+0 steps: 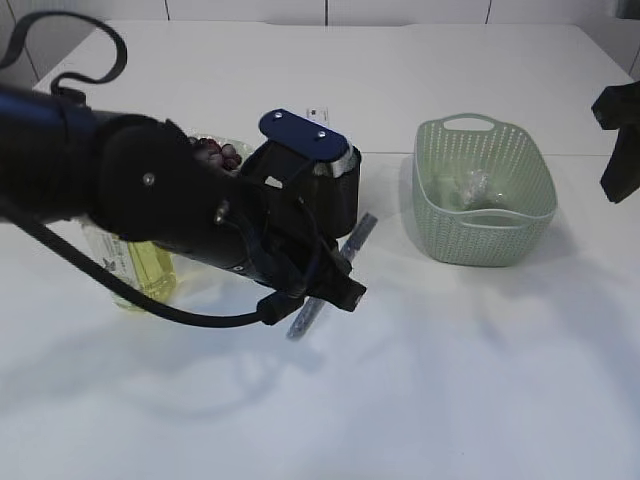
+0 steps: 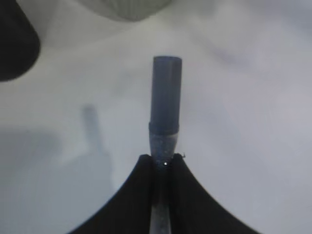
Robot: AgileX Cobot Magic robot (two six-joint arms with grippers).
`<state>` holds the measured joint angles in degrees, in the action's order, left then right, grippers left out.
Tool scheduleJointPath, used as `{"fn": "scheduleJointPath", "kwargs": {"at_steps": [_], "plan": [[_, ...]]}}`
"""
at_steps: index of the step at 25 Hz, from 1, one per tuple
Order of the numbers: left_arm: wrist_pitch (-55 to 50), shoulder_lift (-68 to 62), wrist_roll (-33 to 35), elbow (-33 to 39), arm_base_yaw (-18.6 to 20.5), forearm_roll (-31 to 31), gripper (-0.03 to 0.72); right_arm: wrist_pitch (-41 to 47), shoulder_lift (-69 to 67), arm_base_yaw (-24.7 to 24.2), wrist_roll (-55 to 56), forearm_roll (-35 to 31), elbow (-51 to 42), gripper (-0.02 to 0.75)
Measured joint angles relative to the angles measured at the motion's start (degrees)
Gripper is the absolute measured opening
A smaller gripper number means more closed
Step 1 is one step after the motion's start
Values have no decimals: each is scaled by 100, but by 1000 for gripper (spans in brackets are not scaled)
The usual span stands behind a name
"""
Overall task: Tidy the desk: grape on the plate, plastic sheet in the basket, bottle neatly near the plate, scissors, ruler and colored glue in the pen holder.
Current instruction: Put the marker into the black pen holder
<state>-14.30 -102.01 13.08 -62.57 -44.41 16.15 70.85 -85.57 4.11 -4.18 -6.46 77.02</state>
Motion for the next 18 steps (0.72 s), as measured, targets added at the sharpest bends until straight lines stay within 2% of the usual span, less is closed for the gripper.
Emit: {"fn": "scheduleJointPath", "kwargs": {"at_steps": [6, 18], "plan": [[2181, 14, 0, 587, 0, 60, 48, 0, 0, 0, 0, 0, 0, 305], [5414, -51, 0, 615, 34, 214, 48, 0, 0, 0, 0, 0, 0, 305]]}}
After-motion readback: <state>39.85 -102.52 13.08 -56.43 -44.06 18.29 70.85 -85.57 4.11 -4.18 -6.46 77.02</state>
